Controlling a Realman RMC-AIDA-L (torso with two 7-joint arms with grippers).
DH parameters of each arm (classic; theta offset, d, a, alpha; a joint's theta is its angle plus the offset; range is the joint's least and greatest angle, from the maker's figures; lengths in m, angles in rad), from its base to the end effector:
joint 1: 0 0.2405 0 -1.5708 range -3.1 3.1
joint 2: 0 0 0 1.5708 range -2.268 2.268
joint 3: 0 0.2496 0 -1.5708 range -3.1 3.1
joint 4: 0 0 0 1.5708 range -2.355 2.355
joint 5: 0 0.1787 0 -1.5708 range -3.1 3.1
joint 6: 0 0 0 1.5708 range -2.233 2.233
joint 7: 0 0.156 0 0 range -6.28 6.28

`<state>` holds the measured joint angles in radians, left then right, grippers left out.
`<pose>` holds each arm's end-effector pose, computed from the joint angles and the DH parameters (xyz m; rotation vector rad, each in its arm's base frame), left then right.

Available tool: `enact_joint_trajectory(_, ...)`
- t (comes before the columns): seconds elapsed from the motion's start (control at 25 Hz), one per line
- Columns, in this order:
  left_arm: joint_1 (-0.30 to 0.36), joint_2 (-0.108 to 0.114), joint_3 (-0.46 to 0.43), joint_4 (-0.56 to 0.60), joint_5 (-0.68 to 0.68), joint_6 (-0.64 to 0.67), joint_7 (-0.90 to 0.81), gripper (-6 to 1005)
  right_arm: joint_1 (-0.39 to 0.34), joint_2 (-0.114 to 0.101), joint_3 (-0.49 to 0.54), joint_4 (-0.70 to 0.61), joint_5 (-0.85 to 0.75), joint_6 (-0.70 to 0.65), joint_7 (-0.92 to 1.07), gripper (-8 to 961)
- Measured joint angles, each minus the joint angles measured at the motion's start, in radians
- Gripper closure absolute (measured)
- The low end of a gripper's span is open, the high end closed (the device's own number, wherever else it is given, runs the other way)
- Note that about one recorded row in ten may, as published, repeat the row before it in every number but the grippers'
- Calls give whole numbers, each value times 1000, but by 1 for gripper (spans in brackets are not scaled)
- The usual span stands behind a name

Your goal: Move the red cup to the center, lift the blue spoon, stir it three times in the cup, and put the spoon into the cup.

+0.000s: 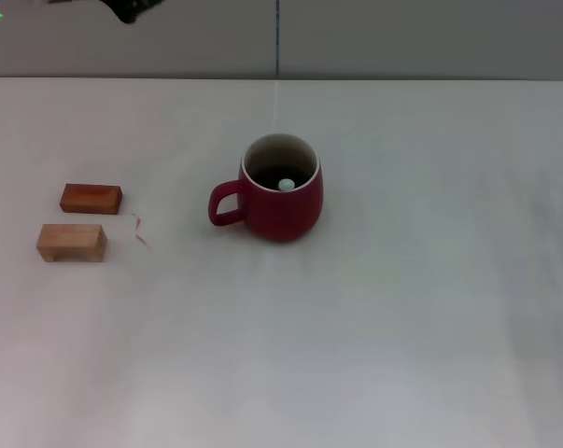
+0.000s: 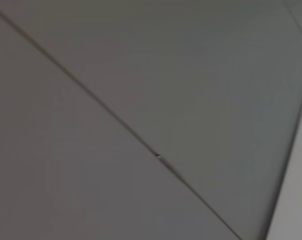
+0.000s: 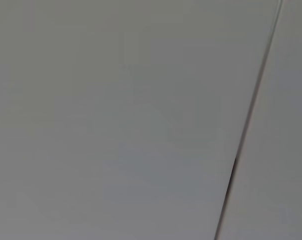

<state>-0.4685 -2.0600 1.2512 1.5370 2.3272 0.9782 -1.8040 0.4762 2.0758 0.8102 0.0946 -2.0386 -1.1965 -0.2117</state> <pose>-0.1447 0.3859 0.0713 -2.2530 0.1051 0.0184 0.3163 0.3350 0.0386 -1.4536 0.3103 0.3994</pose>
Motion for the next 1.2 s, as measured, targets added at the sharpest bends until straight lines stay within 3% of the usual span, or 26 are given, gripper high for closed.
enact_joint_trajectory(0.04, 2, 0, -44, -25, -64, -7, 29, 634, 0, 0, 0, 0, 0, 0, 0, 337)
enact_joint_trajectory(0.08, 6, 0, -142, -92, -212, -16, 104, 634, 1, -1, 1, -1, 0, 0, 0, 337)
enact_joint_trajectory(0.16, 8, 0, -173, -117, -268, -17, 136, 635, 1, -2, 2, -4, 2, 0, 0, 337)
enact_joint_trajectory(0.28, 27, 0, -287, -260, -543, -15, 321, 636, 1, -2, 3, -8, 4, 0, 0, 337)
enact_joint_trajectory(0.32, 27, 0, -287, -260, -543, -15, 321, 636, 1, -2, 3, -8, 4, 0, 0, 336)
enact_joint_trajectory(0.44, 49, 0, -330, -357, -734, -14, 447, 636, 1, -2, 3, -11, 7, 0, 0, 336)
enact_joint_trajectory(0.48, 58, 0, -368, -437, -875, -7, 533, 636, 0, -2, 4, -14, 8, 0, 0, 336)
enact_joint_trajectory(0.52, 58, 0, -368, -437, -875, -7, 533, 636, 0, -2, 4, -14, 8, 0, 0, 336)
enact_joint_trajectory(0.68, 55, 1, -475, -645, -1146, 47, 714, 636, -2, -2, 6, -24, 9, 0, 2, 337)
enact_joint_trajectory(0.84, 49, 1, -508, -759, -1278, 72, 838, 636, -5, -2, 7, -25, 10, 0, 3, 337)
enact_joint_trajectory(0.88, 45, 1, -515, -843, -1367, 84, 943, 636, -8, -2, 9, -28, 10, 0, 4, 337)
enact_joint_trajectory(1.2, 33, 1, -517, -1083, -1600, 164, 1260, 635, -15, -2, 49, -37, 11, -21, 8, 336)
